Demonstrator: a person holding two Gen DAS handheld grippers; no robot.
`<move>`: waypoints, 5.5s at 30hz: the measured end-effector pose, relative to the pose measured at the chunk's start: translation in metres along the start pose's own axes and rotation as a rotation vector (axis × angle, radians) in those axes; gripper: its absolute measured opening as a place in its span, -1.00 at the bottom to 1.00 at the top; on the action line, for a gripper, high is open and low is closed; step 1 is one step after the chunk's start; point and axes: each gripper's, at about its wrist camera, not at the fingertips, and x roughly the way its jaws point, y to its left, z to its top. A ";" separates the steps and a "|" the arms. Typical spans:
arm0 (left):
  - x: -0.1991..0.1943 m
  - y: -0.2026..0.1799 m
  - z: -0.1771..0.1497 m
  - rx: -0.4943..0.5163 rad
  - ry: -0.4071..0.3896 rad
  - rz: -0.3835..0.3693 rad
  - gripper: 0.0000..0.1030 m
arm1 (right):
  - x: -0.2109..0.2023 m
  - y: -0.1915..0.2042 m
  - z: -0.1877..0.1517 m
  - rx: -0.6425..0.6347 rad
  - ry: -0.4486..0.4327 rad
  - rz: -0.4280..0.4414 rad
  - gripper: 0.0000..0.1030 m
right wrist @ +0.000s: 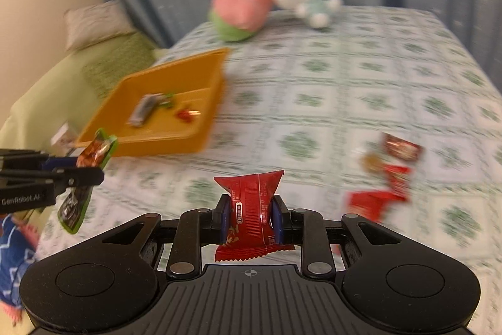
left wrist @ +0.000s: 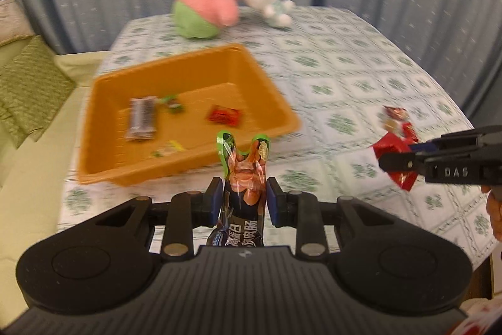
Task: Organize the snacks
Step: 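Carry the red candy and chocolate bar over the orange tray with both tools, then open both tools to drop the chocolate bar and red candy into the tray, then move both open tools back toward the remaining snacks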
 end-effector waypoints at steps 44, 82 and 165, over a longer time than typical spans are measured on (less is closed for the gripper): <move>0.148 0.099 0.089 0.188 0.093 -0.085 -0.47 | 0.120 0.078 0.107 0.020 -0.047 -0.065 -0.47; 0.133 0.141 0.095 0.002 0.102 -0.048 -0.08 | 0.173 0.066 0.139 -0.020 -0.056 -0.053 -0.46; 0.025 -0.143 -0.006 0.122 0.059 -0.156 0.60 | -0.083 -0.088 -0.047 0.155 -0.012 -0.187 0.51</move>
